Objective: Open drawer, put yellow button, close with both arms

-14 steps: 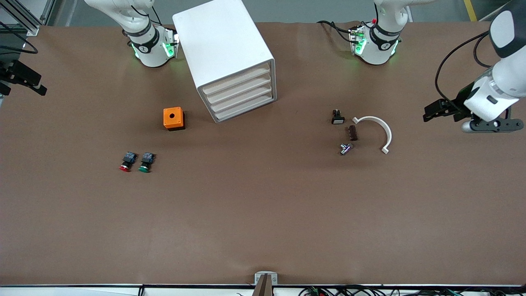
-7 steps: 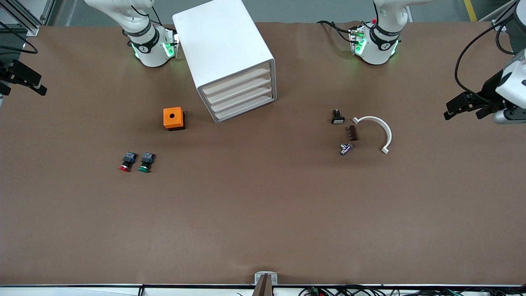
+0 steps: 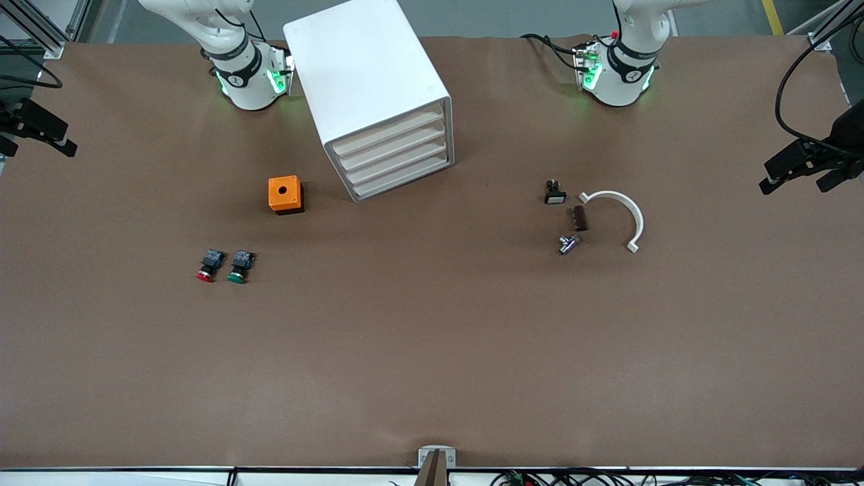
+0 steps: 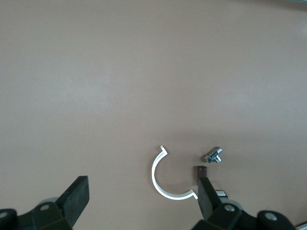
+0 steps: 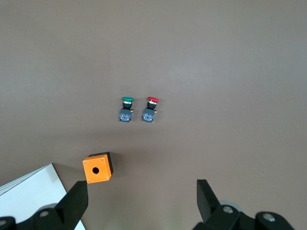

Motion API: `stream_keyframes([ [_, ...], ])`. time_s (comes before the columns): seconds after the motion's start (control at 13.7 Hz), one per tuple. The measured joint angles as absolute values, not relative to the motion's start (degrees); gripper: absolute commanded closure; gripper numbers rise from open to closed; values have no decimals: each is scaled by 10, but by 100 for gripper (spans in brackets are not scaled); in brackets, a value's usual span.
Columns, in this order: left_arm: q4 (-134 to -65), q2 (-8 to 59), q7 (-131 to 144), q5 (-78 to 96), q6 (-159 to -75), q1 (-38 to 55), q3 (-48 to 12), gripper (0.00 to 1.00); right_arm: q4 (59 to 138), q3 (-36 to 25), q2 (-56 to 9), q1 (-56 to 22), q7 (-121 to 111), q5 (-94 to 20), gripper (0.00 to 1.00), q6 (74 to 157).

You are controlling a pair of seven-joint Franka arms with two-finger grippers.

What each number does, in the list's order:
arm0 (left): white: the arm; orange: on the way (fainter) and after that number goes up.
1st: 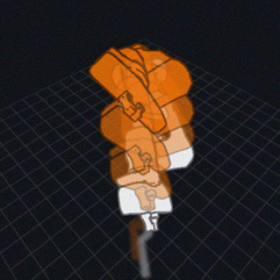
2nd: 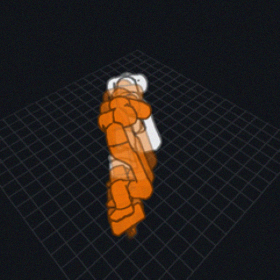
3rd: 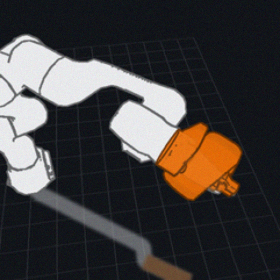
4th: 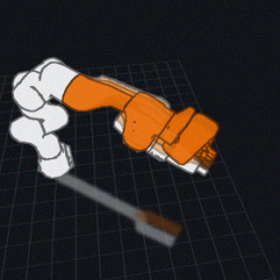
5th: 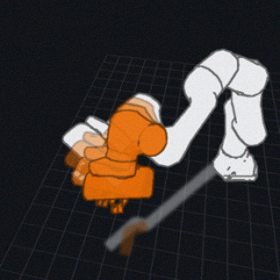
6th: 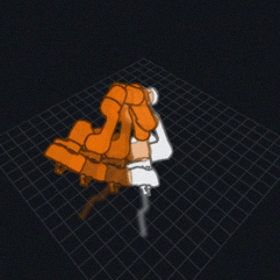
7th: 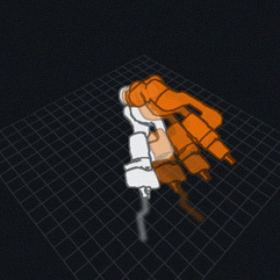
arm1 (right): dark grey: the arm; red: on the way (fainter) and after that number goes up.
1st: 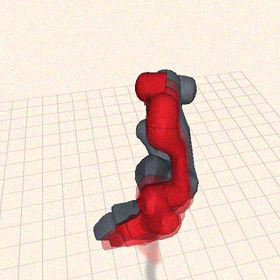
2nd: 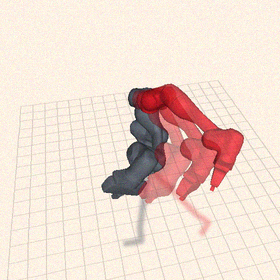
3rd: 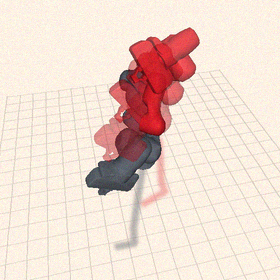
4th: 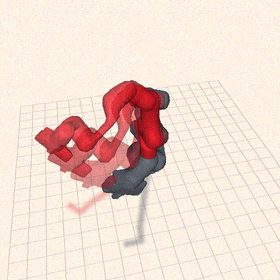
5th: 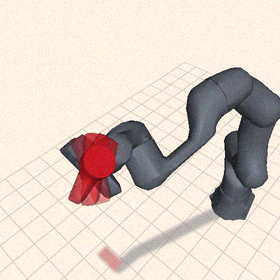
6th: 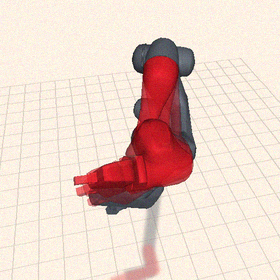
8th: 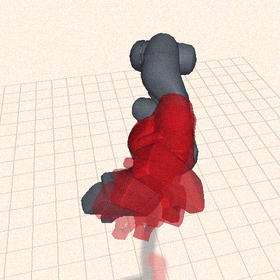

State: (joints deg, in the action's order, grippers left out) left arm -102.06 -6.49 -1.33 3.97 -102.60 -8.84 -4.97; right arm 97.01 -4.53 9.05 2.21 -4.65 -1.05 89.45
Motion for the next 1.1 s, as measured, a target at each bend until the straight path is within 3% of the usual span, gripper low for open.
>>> stream_keyframes([
  [0.44, -1021, -63, -11, 40, -1021, -24, 5, 0, 970, -45, 91, 22, -47, -10, 0, 895],
  [1.1, -1020, -62, -11, 40, -1020, -15, 7, 0, 970, -45, 91, 22, -47, -10, 0, 895],
])
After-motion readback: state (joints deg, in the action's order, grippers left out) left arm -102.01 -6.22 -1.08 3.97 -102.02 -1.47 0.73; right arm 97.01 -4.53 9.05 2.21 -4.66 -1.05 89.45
